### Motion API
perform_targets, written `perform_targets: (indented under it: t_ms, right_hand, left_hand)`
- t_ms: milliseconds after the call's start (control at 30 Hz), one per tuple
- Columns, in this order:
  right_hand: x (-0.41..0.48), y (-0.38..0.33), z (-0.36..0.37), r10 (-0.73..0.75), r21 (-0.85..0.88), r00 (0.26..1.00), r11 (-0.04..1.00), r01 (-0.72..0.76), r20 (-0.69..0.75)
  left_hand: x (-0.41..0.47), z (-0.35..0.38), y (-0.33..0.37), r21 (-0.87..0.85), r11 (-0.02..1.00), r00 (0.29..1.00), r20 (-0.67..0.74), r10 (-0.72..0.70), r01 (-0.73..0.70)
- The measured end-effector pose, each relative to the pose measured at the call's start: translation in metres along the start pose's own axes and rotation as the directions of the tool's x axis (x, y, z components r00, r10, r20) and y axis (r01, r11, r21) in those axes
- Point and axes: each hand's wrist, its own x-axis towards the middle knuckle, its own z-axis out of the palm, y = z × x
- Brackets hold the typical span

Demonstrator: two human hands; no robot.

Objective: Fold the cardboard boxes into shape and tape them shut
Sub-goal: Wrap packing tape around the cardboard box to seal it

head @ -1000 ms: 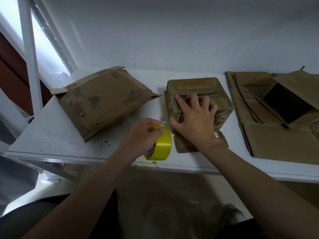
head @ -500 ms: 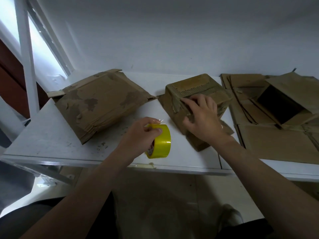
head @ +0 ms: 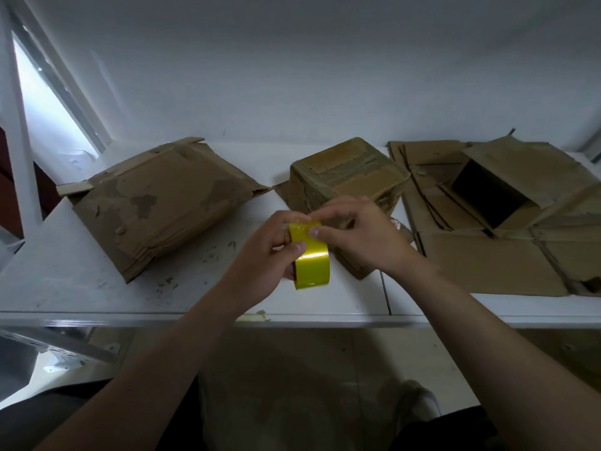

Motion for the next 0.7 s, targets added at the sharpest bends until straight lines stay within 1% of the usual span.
perform_targets:
  t_ms: [67, 200, 267, 333, 367, 433, 467, 533, 600, 700]
  right_hand:
    - [0.001, -0.003, 0.001, 0.006, 0.085, 0.998, 0.996, -0.001, -0.064]
    - [-0.003, -0.006, 0.004, -0.034, -0.014, 0.98, 0.999, 0.031, -0.195]
    - [-0.006, -0.008, 0.005, -0.05, -0.017, 0.971, 0.999, 0.048, -0.235]
    - [-0.008, -0.009, 0.005, -0.018, 0.012, 0.97, 1.0, 0.022, -0.243]
    - [-0.009, -0.009, 0.005, 0.016, 0.036, 0.971, 0.999, -0.007, -0.238]
    - [-0.009, -0.008, 0.004, 0.067, 0.062, 0.973, 0.997, -0.054, -0.222]
    - [-0.009, -0.008, 0.004, 0.078, 0.065, 0.973, 0.996, -0.066, -0.217]
    - [-0.009, -0.009, 0.004, 0.086, 0.066, 0.973, 0.995, -0.074, -0.212]
    - [-0.01, -0.011, 0.004, 0.066, 0.036, 0.976, 0.998, -0.06, -0.207]
    - [-0.01, -0.014, 0.007, 0.026, 0.009, 0.983, 1.0, -0.024, -0.183]
  left_hand:
    - [0.001, 0.002, 0.0, 0.002, 1.0, 1.0, 0.023, 0.01, -0.01]
    - [0.002, 0.009, -0.002, -0.046, 0.999, 1.0, -0.012, 0.013, -0.014]
    - [0.004, 0.012, -0.003, -0.126, 0.992, 0.999, -0.046, -0.004, -0.002]
    - [0.004, 0.011, -0.002, -0.202, 0.979, 0.995, -0.083, -0.049, 0.031]
    - [0.004, 0.011, -0.001, -0.178, 0.984, 0.992, -0.113, -0.053, 0.033]
    - [0.003, 0.009, 0.001, 0.031, 0.999, 0.982, -0.189, -0.014, 0.02]
    - [0.004, 0.007, 0.001, 0.148, 0.989, 0.973, -0.227, 0.027, 0.007]
    - [0.005, 0.003, 0.001, 0.305, 0.951, 0.943, -0.299, 0.144, -0.049]
    - [0.006, -0.002, 0.001, 0.397, 0.912, 0.918, -0.312, 0.243, -0.107]
    - [0.007, -0.004, -0.002, 0.489, 0.863, 0.921, -0.263, 0.287, -0.129]
